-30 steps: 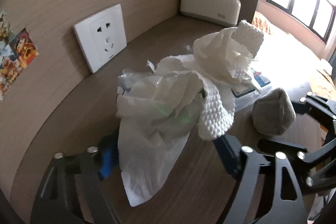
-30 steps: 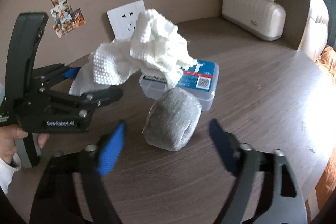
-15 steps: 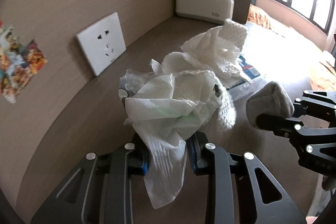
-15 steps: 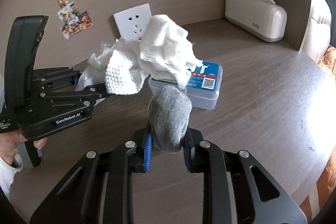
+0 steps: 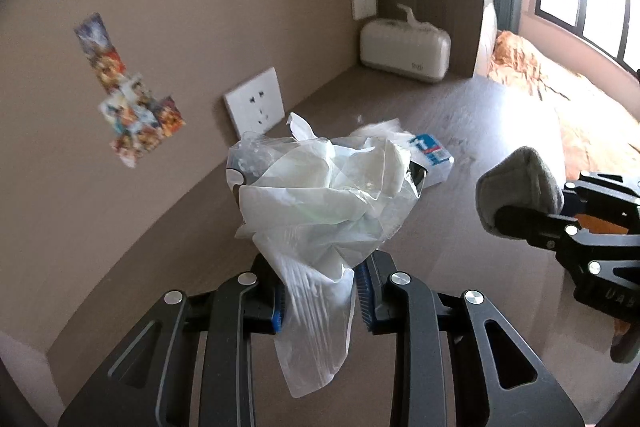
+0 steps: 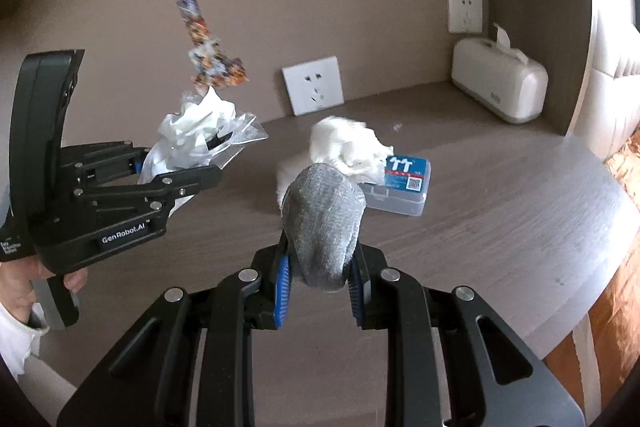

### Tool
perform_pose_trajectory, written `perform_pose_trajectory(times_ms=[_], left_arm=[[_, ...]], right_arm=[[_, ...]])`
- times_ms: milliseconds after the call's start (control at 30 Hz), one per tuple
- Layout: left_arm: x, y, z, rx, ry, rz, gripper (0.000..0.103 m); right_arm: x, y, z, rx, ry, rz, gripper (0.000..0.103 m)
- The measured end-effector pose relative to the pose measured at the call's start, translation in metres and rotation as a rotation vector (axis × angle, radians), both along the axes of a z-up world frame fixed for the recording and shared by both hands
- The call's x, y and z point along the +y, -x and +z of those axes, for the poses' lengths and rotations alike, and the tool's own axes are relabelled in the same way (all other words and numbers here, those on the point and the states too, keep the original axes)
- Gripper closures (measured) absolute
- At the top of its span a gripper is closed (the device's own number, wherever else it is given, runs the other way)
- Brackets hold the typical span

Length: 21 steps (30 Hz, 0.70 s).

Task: Collect trash
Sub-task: 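Carry the tissue bundle and grey ball to the white bin with both tools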

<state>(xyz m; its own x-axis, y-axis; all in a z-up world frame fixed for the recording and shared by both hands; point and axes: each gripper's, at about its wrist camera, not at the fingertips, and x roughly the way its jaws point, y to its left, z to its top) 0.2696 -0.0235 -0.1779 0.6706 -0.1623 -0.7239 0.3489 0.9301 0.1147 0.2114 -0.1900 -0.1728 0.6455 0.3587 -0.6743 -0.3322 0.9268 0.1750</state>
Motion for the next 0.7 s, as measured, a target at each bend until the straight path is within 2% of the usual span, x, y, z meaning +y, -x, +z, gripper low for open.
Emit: perform_pose_trajectory(times_ms=[133,333,500,700], left_arm=[[-0.013,0.028,0.025,-0.039,-0.013,0.015,0.076],[-0.053,0.063,0.038,-0.034,0.001,-0.005,0.076],[-0.111,0.083,0.033,-0.008,0.013,-0.087,0.076],[-0.188,0.101,0.018,0.038,0.033,-0.201,0.076]], right_arm=[[-0.014,0.017,0.016,-0.028,-0.017,0.022,0.078],[-0.062,0.051,0.037,-0.078,-0.028,0.01,0.078],[-0.109,0.078,0.045,-0.092,-0.028,-0.063,0.078],[-0.174,0.112,0.039,-0.075,-0.016,-0.179,0.078]])
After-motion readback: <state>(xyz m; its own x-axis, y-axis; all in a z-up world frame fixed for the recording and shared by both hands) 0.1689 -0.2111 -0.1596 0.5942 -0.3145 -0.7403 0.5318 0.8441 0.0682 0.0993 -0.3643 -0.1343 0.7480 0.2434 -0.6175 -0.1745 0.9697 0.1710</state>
